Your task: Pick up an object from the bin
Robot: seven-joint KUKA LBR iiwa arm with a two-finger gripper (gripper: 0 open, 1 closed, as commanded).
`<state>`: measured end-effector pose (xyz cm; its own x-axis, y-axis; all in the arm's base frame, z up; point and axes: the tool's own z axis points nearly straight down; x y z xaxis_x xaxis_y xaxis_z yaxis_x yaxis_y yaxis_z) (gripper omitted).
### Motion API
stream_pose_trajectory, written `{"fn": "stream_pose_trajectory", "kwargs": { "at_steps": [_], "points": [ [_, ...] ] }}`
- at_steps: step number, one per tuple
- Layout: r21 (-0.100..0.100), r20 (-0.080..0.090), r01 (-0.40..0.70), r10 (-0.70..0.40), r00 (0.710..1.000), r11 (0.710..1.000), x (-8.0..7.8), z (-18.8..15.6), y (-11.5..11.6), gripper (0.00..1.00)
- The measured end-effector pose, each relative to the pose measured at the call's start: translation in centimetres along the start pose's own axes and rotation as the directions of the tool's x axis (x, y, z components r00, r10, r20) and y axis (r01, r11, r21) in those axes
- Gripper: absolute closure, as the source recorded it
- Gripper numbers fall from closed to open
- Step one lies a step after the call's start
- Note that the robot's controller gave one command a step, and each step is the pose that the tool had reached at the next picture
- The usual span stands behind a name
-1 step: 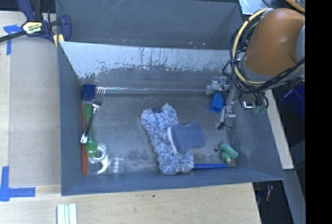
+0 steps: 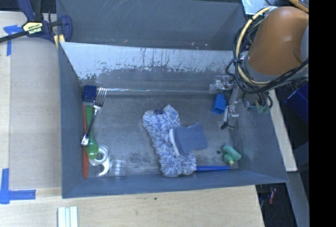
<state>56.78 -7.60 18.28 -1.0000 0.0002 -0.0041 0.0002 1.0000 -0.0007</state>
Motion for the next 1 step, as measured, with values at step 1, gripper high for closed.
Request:
{"fn": "stream_pose_trajectory", "kwargs": {
  "at_steps": [1],
  "points": [
    [-0.001, -0.001, 0.53, -0.53, 0.848, 0.848, -2.26, 11.08, 1.98, 0.0]
  ]
}}
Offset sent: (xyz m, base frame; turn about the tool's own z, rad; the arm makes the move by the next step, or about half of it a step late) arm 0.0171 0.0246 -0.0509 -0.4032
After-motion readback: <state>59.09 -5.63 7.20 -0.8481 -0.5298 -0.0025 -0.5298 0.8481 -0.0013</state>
